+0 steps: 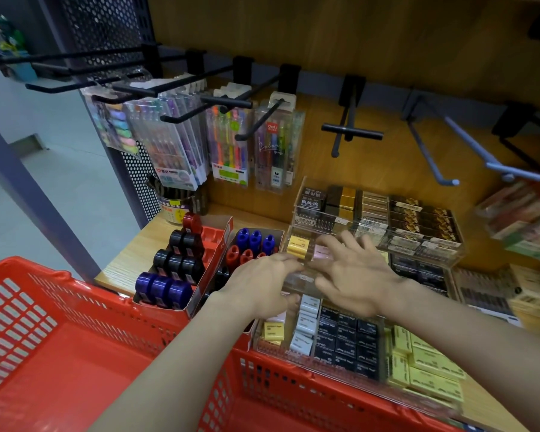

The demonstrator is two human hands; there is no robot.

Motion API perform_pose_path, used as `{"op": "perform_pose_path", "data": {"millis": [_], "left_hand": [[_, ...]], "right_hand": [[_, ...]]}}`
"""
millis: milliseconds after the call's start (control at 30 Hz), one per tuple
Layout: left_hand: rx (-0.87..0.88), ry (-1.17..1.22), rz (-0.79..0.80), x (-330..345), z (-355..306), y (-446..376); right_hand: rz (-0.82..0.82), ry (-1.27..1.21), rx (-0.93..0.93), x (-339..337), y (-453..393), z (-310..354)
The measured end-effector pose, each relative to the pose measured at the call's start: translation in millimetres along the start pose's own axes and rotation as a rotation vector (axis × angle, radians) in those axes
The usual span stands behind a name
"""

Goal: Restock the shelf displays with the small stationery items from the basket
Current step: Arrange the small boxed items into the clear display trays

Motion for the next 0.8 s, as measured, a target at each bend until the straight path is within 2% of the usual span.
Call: {"op": "perform_pose_path", "data": {"millis": [233, 333, 433, 567, 800], "left_hand": [[0.006, -0.046, 0.005, -2, 3, 1], [0.020, -0.043, -0.109, -13, -2, -1], [0.080, -0.162, -0.169, -16, -14, -7], [0.078, -0.290, -0.044, -2, -23, -22], [-0.026, -0.293, 0.124, 2, -17, -35]], "right_hand": [[0.019, 0.040, 0.029, 4, 10, -5], [-0.040, -0.011, 0.055, -7, 30, -9], [-0.033, -0.047, 0.106, -10, 59, -22], [0.030, -0.098, 0.113, -4, 84, -24], [0.005, -0.116, 0.101, -3, 77, -27]]}}
Point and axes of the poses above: each hand's wrist, its own y-axis away from the middle knuckle, its own x-axis out of the palm, z = x × y, the point moved 6 cm from there along -y, towards the middle knuckle, and after that the axes turned 4 degrees about -z, right-handed, at the moved point
